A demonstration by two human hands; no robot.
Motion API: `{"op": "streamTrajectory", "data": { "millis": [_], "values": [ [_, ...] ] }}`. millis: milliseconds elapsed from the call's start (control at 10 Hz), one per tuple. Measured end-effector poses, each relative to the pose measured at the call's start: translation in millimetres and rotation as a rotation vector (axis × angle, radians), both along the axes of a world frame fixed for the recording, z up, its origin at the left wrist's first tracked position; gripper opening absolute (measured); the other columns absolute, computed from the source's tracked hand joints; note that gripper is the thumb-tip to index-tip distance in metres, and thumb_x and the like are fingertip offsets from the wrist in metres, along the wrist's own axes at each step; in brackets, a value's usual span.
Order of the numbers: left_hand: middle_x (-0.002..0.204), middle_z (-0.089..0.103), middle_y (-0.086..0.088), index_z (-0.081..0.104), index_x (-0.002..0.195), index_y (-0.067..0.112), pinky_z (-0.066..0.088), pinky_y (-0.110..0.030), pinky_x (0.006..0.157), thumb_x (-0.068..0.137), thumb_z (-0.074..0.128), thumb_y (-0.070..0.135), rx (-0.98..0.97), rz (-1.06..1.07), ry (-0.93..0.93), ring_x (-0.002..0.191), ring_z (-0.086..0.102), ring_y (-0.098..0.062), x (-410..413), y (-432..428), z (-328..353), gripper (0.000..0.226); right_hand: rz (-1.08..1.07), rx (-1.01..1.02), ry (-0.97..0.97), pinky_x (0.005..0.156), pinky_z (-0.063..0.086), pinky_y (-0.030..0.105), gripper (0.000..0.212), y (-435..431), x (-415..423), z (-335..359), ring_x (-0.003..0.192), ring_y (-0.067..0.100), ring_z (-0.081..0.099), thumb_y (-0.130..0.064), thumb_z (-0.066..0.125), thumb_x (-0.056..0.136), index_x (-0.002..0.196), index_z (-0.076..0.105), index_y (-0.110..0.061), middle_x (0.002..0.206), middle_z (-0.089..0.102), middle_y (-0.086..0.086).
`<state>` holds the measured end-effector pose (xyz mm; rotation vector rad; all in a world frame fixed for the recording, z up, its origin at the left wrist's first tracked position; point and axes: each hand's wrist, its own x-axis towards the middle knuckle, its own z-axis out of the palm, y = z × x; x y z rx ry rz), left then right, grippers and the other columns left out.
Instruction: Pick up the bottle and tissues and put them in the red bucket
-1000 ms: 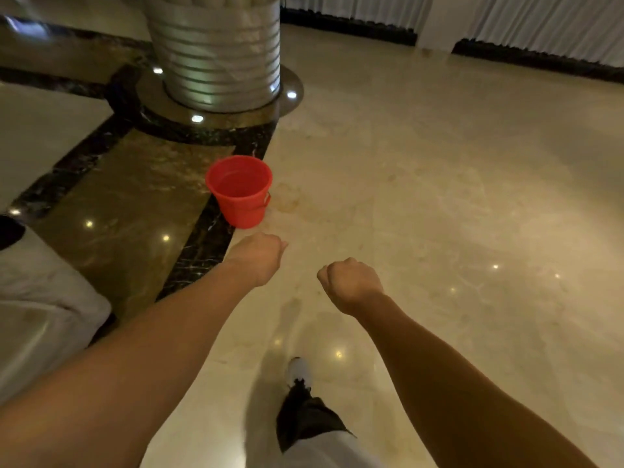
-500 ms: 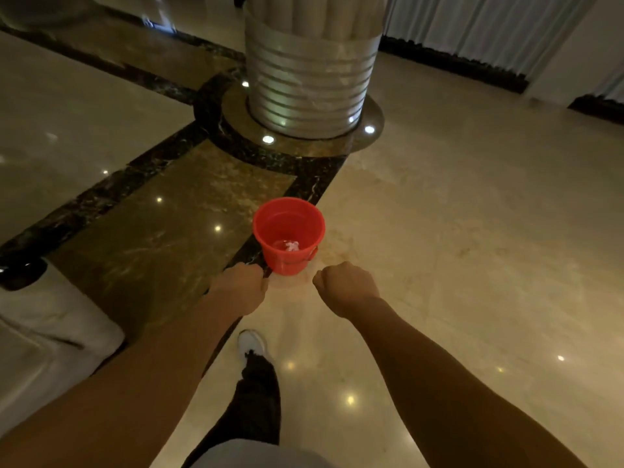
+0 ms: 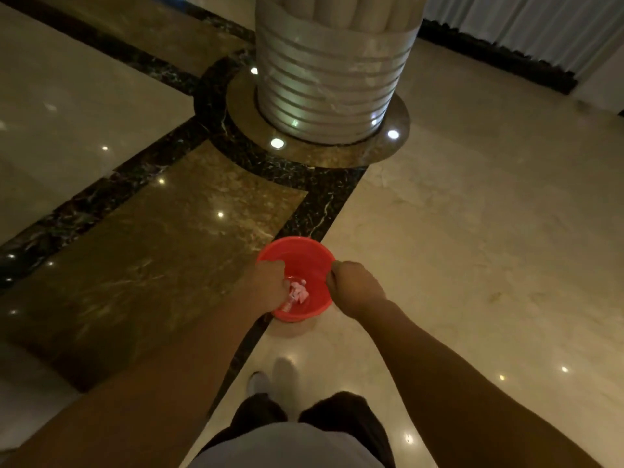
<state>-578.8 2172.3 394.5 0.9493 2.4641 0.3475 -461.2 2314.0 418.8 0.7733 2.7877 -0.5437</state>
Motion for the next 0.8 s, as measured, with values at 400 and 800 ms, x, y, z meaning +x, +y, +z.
{"op": "streamTrajectory", "data": {
  "millis": [400,800],
  "values": [
    [0.098,0.062,-0.010,0.054,0.103,0.011,0.048,-0.034,0.066,0.087,0.060,0.026,0.045,0.187,0.025,0.084,0.058,-0.022,-76,70,18,0.023,0.072,0.025,-0.070,0.074,0.050,0.042,0.032,90,-92,12,0.095,0.035,0.057,-0.034,0.045,0.096,0.118,0.049,-0.011,0.109,0.057,0.016],
    [0.063,0.057,0.002,0.054,0.064,0.022,0.043,-0.027,0.051,0.091,0.048,0.036,0.043,0.126,0.175,0.057,0.054,-0.010,-105,92,35,0.031,0.028,0.062,-0.009,0.055,0.039,0.032,0.022,111,-118,17,0.067,0.025,0.050,-0.035,0.042,0.092,0.082,0.051,-0.017,0.082,0.056,0.008]
  ]
}}
